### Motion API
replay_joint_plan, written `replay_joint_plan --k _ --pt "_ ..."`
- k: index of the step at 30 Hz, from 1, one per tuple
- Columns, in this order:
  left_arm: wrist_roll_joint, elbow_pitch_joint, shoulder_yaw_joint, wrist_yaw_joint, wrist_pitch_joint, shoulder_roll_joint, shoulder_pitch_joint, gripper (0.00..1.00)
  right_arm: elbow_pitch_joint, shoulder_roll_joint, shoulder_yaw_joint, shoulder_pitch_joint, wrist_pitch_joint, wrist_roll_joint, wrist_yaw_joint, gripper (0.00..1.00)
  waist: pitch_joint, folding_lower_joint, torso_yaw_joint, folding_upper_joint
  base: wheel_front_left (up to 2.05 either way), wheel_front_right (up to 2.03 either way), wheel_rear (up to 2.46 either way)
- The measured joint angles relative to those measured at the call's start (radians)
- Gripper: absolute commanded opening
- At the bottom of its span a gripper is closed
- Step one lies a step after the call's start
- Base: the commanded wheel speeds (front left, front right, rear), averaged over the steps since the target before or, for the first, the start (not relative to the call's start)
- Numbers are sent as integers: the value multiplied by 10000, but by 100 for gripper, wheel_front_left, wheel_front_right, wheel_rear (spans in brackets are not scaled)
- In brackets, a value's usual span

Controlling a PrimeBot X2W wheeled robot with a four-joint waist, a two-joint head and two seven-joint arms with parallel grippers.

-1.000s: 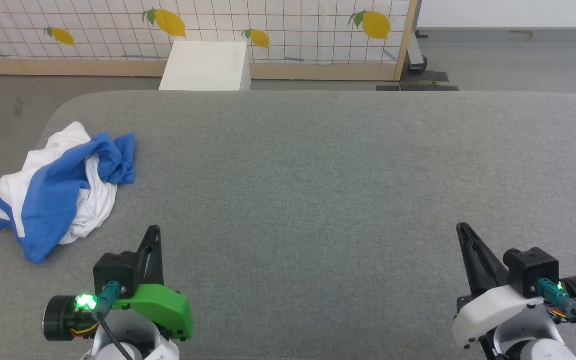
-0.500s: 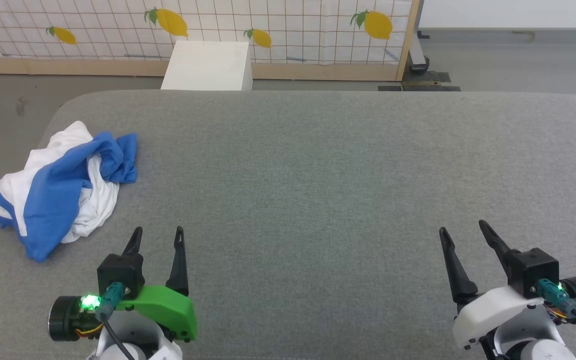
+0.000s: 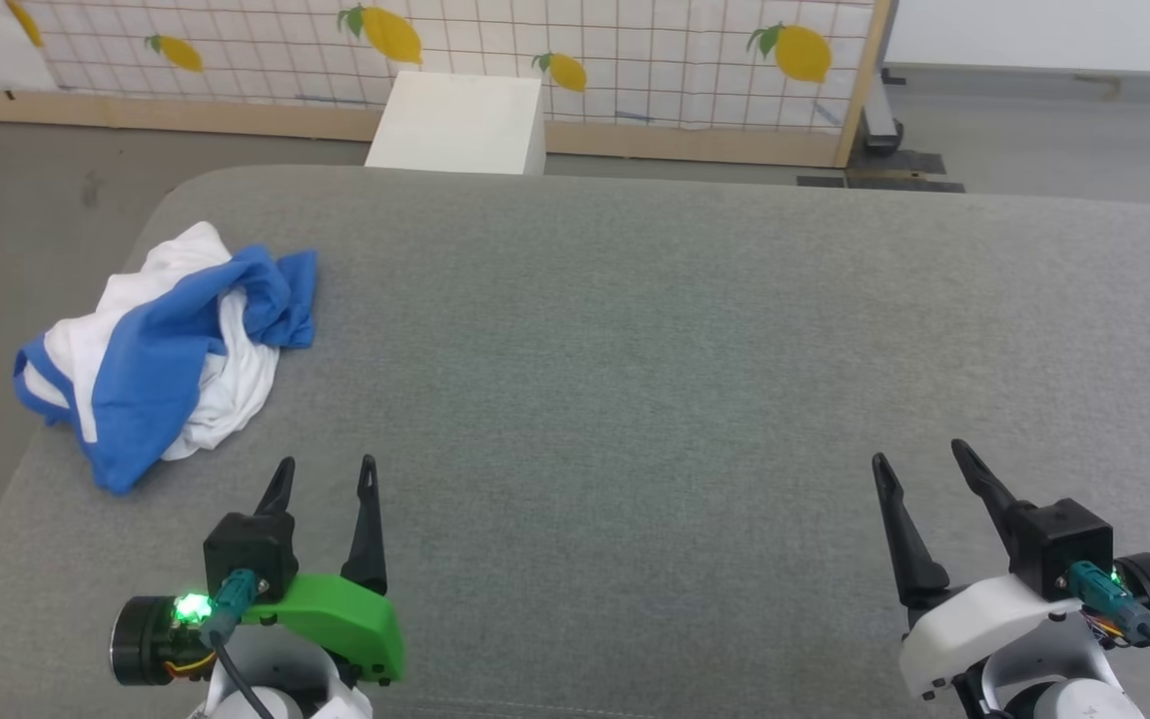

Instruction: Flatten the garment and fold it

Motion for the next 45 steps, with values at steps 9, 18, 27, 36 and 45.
replay_joint_plan --k 9,18,27,36,45 --pt "-121 86 -36 169 -184 27 -7 100 58 0 132 -25 -142 8 -2 100 17 0 541 0 0 0 0" --pt "-322 130 -81 259 -387 98 -9 100 161 0 240 -142 -267 113 0 100 -1 0 1091 0 0 0 0" --pt "-453 125 -79 339 -577 219 -5 100 261 0 382 -158 -376 194 -2 100 -55 0 1617 0 0 0 0" --pt "-562 79 -33 520 -756 339 33 100 307 2 543 -221 -487 268 -2 100 -54 0 2078 0 0 0 0" --pt "-658 54 -4 686 -928 387 85 100 305 2 669 -269 -591 268 -2 100 2 0 2468 0 0 0 0"
